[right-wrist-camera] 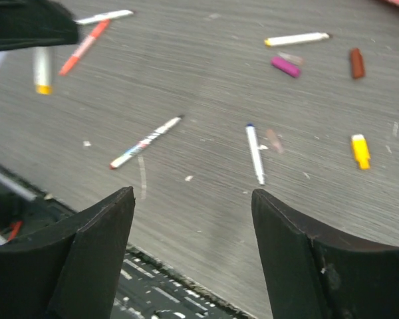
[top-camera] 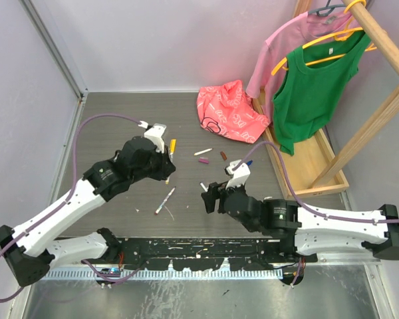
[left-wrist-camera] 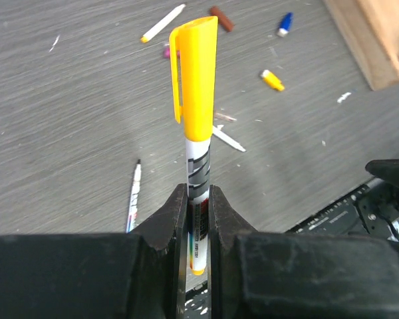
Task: Insert the pens into the pen caps
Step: Place the pen at the center of the board.
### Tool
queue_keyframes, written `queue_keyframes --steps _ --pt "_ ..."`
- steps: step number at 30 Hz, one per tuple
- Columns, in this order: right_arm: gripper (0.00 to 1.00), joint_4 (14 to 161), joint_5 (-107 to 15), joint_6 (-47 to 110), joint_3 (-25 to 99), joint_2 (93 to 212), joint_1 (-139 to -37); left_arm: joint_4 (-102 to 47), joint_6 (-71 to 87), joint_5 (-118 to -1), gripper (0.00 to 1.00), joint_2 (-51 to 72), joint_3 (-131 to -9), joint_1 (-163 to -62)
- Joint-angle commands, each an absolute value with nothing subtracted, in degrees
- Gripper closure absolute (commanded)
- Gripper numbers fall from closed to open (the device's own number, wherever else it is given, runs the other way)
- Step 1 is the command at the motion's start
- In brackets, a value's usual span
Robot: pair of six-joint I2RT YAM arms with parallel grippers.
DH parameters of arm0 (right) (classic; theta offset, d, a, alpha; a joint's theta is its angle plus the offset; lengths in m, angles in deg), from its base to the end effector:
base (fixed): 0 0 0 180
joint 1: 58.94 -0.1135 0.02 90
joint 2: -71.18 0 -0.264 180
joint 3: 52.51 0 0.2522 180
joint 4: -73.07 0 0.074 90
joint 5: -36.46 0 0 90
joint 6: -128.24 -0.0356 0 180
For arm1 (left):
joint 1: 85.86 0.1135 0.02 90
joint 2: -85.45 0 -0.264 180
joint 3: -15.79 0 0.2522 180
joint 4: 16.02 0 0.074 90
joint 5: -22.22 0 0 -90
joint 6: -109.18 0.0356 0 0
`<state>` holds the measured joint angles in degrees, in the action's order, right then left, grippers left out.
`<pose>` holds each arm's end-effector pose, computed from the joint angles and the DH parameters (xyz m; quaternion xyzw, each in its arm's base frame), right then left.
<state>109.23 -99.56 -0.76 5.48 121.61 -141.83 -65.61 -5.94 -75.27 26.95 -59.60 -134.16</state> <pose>0.0488 0.1839 0.3029 -0.1107 0.8087 0.2476 0.5220 0.1467 -0.1577 0.3528 0.1453 0.8641 -0.2400 0.4178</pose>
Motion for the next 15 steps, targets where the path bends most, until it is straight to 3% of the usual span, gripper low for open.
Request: queue_keyframes --steps 1,8,15 --pt "0.23 109.82 -88.42 -2.72 3.93 123.59 -132.27 -64.68 -6.28 -70.57 1.00 23.94 -59.80 -129.30" --pt "0.14 104.51 -77.56 0.01 -2.38 122.81 -121.74 -64.52 -4.45 -71.31 1.00 17.07 -60.57 -124.88" --pt "0.01 104.65 -75.85 -1.25 -5.51 119.26 -120.57 -64.35 -2.43 -72.97 1.00 6.93 -62.36 -119.11"
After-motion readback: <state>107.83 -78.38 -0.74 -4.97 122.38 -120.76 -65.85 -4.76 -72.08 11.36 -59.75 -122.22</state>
